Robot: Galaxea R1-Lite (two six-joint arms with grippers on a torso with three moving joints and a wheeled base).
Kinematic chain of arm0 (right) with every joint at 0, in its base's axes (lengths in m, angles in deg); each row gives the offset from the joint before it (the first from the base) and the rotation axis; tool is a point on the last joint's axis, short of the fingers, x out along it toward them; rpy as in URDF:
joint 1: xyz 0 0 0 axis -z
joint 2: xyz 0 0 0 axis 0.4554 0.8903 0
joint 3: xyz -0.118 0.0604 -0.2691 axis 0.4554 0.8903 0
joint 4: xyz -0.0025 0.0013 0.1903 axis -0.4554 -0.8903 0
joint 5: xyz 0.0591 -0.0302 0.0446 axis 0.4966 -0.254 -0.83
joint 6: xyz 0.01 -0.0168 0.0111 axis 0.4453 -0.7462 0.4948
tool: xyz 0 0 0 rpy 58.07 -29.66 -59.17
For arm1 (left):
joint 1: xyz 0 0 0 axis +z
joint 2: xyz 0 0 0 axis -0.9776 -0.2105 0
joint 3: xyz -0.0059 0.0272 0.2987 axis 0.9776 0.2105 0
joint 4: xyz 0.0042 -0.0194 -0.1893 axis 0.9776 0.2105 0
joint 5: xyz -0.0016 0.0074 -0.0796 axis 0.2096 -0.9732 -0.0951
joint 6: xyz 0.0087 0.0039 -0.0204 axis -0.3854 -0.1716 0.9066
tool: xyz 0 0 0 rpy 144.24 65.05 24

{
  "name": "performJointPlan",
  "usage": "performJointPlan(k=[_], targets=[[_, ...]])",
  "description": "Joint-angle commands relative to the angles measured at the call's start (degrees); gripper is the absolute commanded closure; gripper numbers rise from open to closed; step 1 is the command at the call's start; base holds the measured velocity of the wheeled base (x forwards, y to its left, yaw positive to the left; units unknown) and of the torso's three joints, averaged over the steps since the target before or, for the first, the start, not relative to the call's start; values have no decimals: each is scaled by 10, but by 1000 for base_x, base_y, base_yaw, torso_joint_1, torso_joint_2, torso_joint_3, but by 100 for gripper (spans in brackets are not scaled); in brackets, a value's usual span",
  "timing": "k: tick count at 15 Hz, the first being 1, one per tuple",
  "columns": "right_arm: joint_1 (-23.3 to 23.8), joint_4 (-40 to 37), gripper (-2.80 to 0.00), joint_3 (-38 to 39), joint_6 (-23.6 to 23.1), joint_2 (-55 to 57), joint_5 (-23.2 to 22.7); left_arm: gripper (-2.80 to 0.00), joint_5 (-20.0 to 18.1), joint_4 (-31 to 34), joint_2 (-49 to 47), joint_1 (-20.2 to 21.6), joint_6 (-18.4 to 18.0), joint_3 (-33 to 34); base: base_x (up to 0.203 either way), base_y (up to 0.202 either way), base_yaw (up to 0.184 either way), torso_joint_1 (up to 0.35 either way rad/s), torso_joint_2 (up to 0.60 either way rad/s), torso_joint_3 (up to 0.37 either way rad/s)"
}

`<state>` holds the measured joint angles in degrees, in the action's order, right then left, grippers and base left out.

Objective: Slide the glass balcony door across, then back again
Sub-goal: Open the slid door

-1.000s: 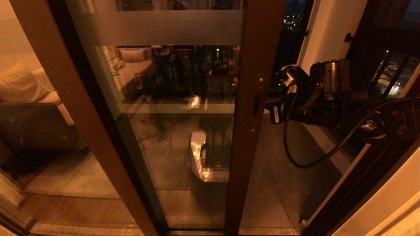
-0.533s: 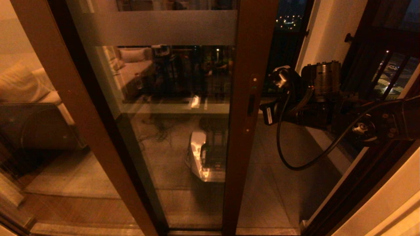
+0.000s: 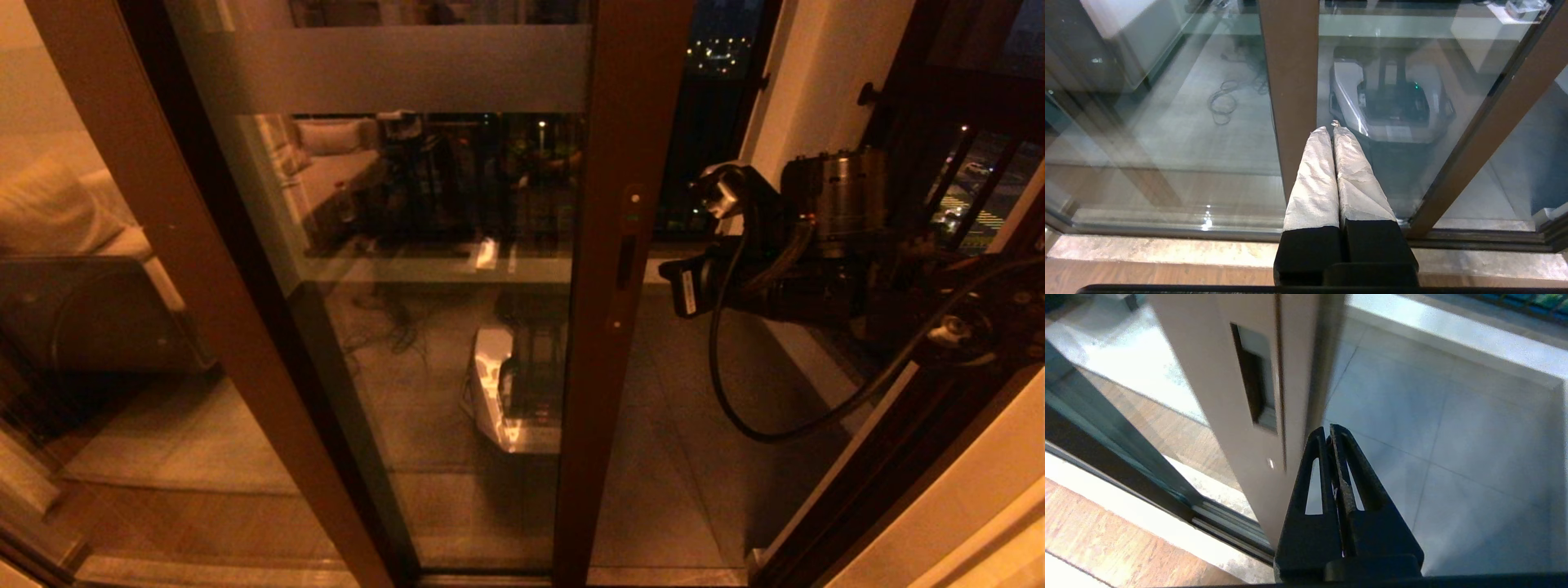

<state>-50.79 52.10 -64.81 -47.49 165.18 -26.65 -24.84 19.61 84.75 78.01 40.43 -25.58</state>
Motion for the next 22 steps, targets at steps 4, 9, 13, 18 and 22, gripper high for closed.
performJointPlan(k=[4,9,13,18,22], targets=[[7,-63,0,89,1,-219,-8,0,0,0,-1,0,0,0,0,0,0,0,0,0],[7,-327,0,124,28,-555,-9,0,0,0,-1,0,0,0,0,0,0,0,0,0],[75,-582,0,99,33,-743,10,0,0,0,-1,0,0,0,0,0,0,0,0,0],[215,-648,0,72,-11,-848,-18,0,0,0,-1,0,0,0,0,0,0,0,0,0],[235,-656,0,143,-34,-958,-59,0,0,0,-1,0,0,0,0,0,0,0,0,0]])
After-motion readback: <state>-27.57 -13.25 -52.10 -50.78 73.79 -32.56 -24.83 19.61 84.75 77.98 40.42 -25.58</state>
